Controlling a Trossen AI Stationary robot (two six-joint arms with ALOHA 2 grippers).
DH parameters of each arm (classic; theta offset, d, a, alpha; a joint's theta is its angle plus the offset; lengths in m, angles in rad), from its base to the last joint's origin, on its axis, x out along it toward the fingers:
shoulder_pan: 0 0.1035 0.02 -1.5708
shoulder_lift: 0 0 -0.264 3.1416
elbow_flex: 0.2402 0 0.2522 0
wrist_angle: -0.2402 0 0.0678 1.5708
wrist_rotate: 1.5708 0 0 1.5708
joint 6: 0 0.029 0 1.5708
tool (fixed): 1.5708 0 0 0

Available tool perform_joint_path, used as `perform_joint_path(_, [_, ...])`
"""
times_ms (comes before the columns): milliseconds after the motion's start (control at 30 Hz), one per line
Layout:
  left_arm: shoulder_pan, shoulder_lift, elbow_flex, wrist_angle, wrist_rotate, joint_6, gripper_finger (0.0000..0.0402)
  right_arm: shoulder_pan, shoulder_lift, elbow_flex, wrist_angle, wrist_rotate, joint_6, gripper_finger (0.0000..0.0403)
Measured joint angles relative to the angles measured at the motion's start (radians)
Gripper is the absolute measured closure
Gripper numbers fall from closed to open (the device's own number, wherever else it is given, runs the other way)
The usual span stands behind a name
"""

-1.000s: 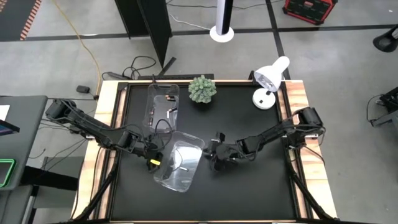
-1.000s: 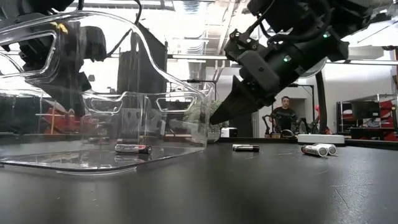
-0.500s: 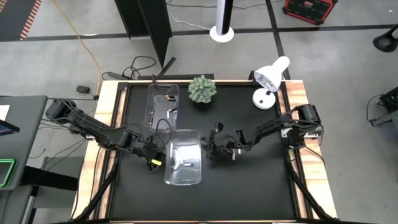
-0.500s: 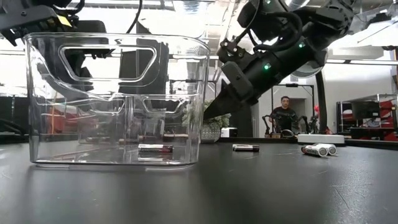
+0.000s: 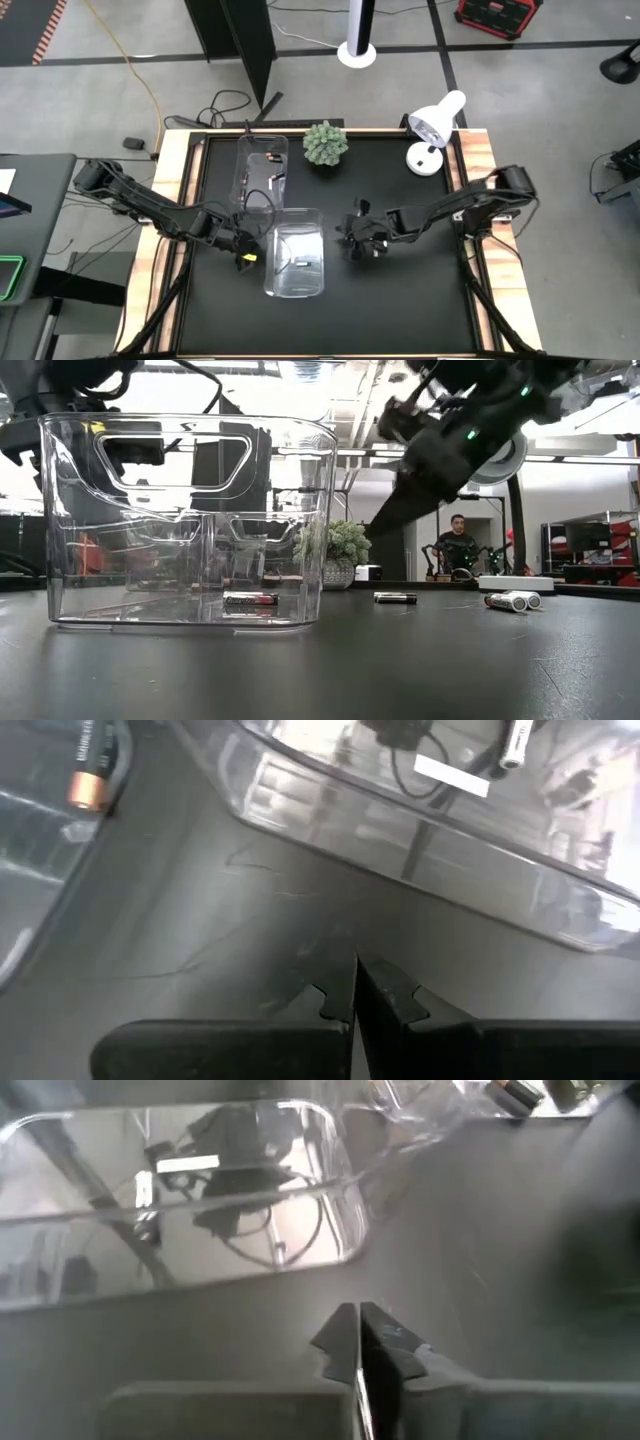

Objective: Sort batteries
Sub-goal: Put the silver and black battery into the center transparent bin

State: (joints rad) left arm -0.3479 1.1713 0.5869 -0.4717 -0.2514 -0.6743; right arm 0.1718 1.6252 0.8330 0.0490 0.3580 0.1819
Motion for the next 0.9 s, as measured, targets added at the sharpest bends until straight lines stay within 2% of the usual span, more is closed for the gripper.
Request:
perform_joint_path(100, [0.003, 0.0, 0.0, -0.002, -0.018, 0.01, 0.04, 0.0, -0.058, 0.002, -0.13, 0.0, 0.014, 0.0339])
perform_joint_path(233, [0.003, 0.0, 0.0, -0.002, -0.049, 0.014, 0.04, -0.023, -0.031, -0.001, -0.299, -0.058, 0.06, 0.0288])
perform_joint_path(500, [0.003, 0.0, 0.0, 0.0, -0.072, 0.011, 0.04, -0.026, 0.019, 0.005, -0.237, -0.095, 0.031, 0.0206])
perform_joint_path(633, [0.003, 0.0, 0.0, 0.006, -0.074, 0.014, 0.04, -0.029, 0.021, 0.034, -0.243, -0.112, -0.008, 0.0191])
perform_joint_path(900, [0.003, 0.0, 0.001, 0.021, -0.08, 0.022, 0.04, -0.06, 0.033, 0.089, -0.31, -0.175, -0.034, 0.0192])
